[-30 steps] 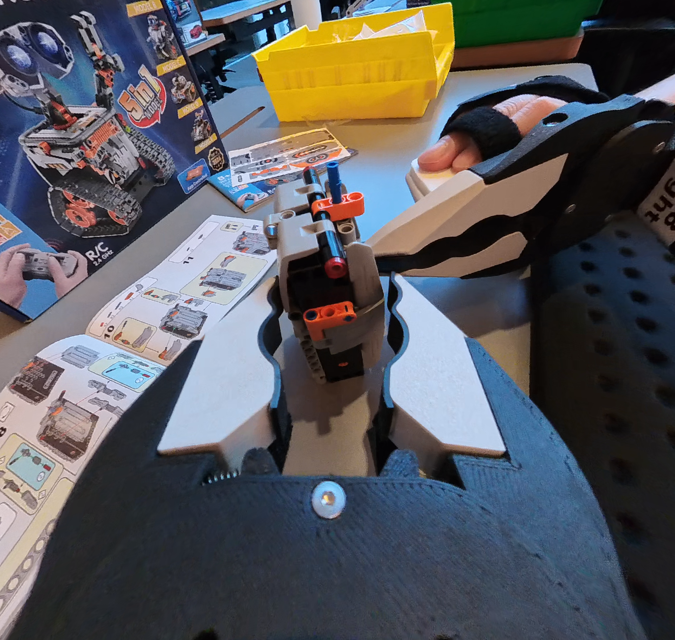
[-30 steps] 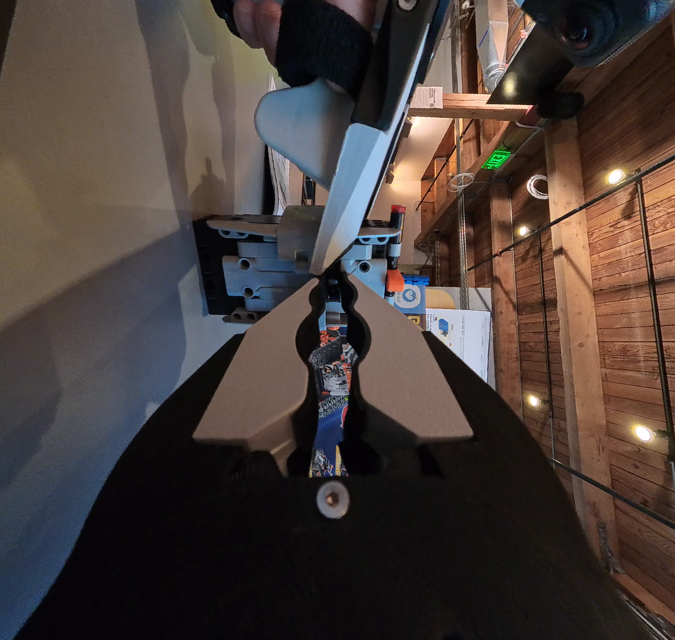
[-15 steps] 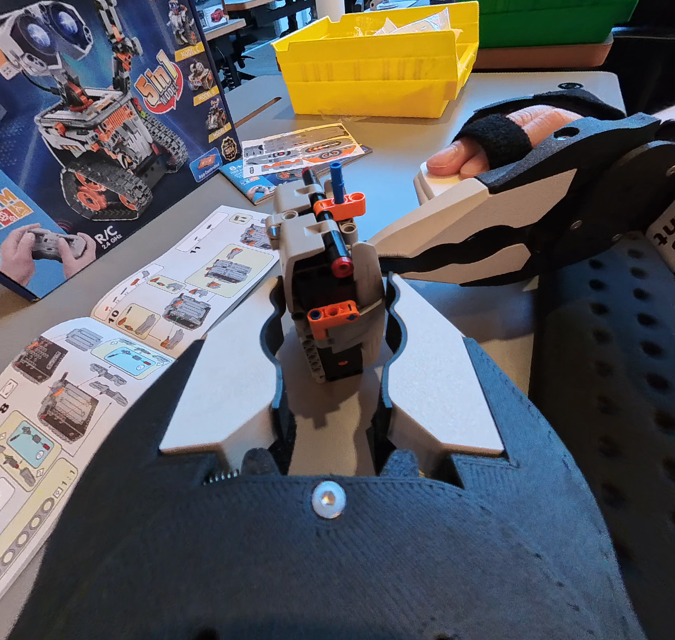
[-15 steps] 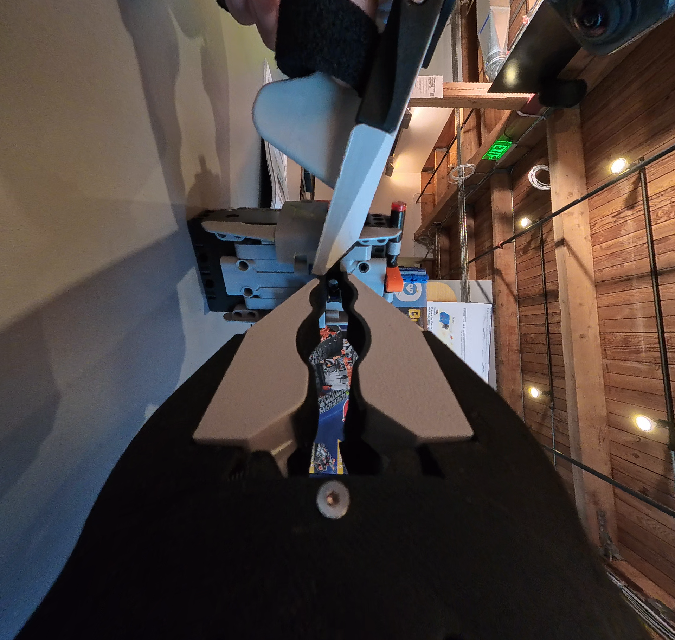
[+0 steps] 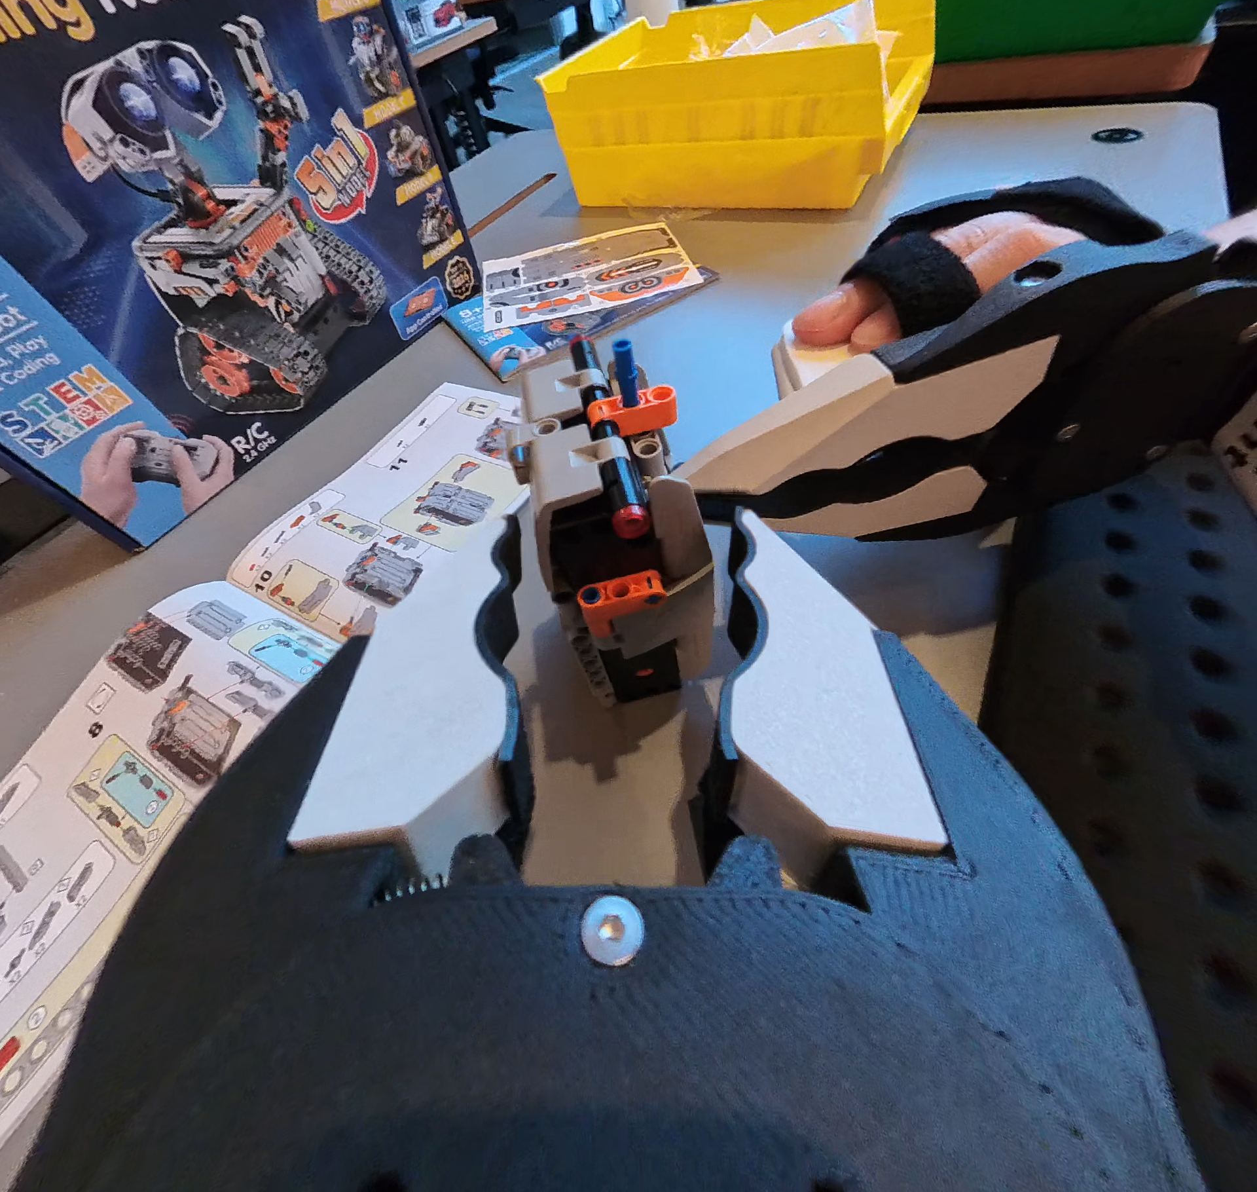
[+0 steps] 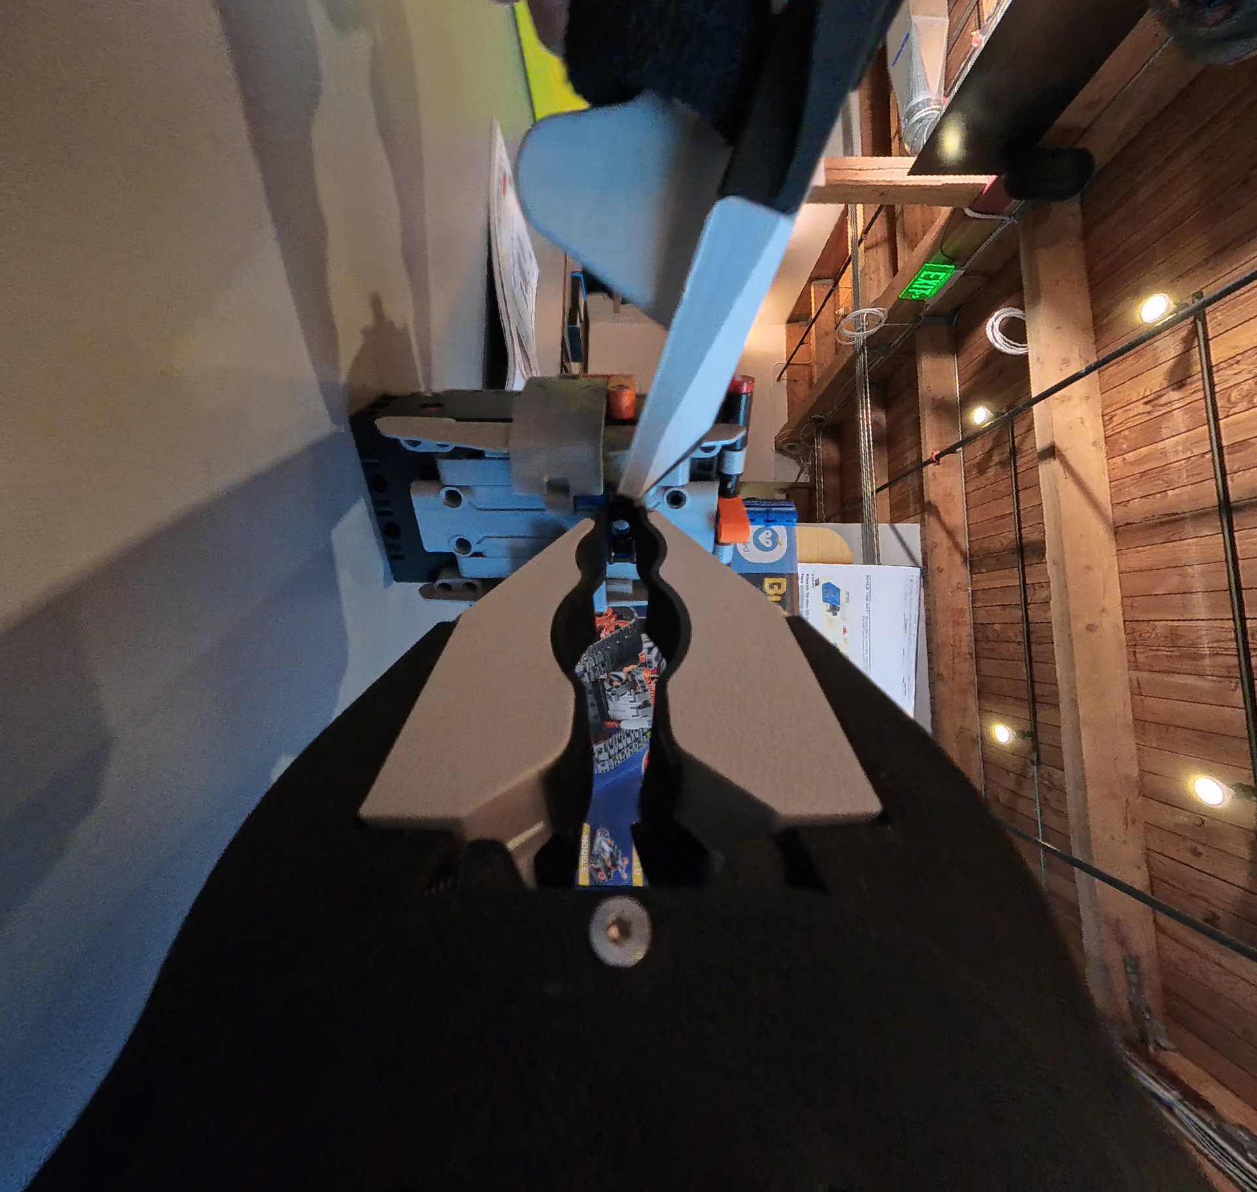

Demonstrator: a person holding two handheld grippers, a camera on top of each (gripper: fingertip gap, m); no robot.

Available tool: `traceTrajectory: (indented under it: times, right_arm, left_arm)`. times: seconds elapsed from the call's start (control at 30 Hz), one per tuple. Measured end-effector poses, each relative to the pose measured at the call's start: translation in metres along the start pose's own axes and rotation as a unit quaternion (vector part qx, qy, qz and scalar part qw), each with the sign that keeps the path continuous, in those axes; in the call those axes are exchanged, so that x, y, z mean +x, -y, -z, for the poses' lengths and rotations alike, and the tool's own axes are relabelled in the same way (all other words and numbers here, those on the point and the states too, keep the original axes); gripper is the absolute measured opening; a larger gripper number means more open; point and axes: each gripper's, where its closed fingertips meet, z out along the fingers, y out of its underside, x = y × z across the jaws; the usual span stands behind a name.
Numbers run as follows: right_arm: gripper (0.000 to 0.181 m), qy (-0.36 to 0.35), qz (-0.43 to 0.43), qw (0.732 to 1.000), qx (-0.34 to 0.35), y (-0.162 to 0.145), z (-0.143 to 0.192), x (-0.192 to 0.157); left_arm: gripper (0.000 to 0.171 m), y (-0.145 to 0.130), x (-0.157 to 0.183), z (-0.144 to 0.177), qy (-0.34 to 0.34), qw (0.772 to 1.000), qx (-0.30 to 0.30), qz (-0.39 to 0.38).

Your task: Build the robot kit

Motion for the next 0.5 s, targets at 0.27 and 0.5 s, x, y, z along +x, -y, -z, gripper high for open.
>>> traceTrajectory:
  times: [0.27, 0.5]
  right_arm:
    - [0.006, 0.0, 0.0, 1.0, 0.008, 0.002, -0.001, 0.0]
    - [0.006, 0.001, 0.0, 1.0, 0.013, 0.006, -0.003, -0.001]
  left_arm:
    - [0.077, 0.016, -0.01, 0.009, -0.057, 0.983, -0.174, 0.001]
    - [0.081, 0.007, -0.013, 0.004, -0.068, 0.94, -0.331, -0.05]
